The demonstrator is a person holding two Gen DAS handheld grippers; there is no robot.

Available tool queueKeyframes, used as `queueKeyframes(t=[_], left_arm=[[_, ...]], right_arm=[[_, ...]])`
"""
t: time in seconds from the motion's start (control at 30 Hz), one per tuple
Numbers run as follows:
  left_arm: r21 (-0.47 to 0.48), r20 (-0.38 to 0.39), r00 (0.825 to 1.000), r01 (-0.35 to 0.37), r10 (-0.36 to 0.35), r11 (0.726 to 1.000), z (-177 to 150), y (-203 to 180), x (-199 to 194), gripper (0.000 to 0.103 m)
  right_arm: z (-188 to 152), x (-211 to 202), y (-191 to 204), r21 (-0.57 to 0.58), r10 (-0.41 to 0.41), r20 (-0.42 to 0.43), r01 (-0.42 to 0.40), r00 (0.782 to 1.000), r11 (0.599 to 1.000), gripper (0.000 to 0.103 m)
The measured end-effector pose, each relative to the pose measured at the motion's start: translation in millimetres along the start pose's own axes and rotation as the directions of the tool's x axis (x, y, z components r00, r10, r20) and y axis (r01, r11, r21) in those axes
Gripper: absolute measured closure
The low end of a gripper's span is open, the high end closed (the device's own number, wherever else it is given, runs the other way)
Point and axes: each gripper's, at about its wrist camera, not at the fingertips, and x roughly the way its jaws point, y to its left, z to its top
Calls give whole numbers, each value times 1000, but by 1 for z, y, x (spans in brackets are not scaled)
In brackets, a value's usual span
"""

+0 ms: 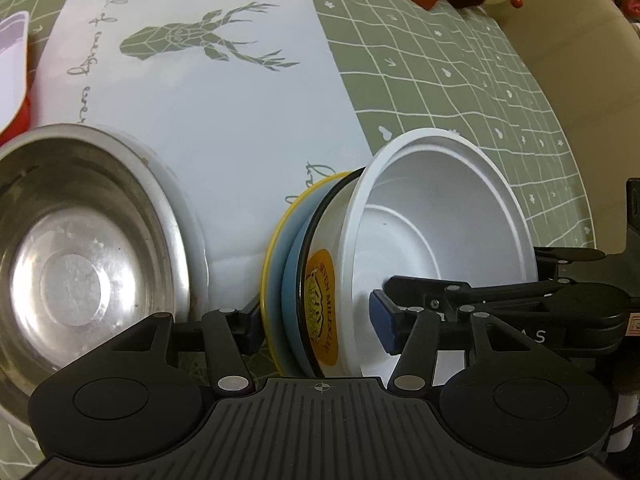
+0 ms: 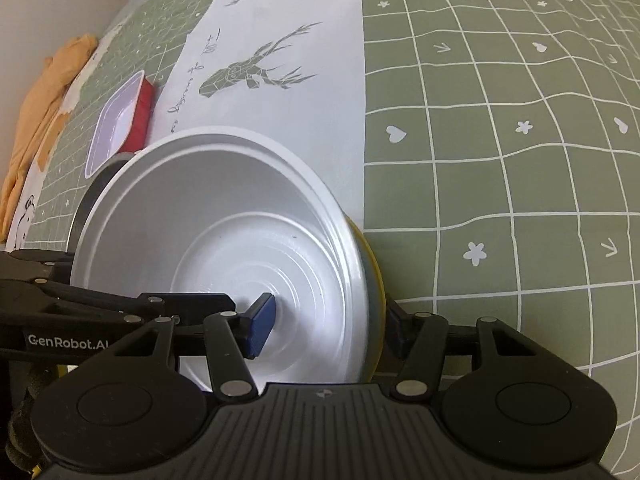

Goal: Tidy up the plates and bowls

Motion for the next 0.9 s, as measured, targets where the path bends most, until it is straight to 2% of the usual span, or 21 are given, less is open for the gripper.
queueKeyframes(t=[0.13,0.27,0.5,0.7,0.9], left_arm=[[-4,-4,1000,11,-11,1000,0,3,1,46],[1,-6,1000,18,-18,1000,-2,4,0,46],[-20,-10,999,47,-47,999,-3,10,0,47],[-4,-8,1000,11,-11,1000,-3,8,1,52],[-4,-2,1000,-18,18,1000,-4,6,2,51]], right_arm=[[-4,1,-2,30,20,6,-20,1000,999,45],[-5,9,-11,109,91,-21,-88,996,990,43],[-8,8,-4,107,72,-27,-69,997,992,42],[-13,4,-3,95,63,-25,-61,998,994,42],[-17,-1,-11,144,141,-17,-137,990,980,42]])
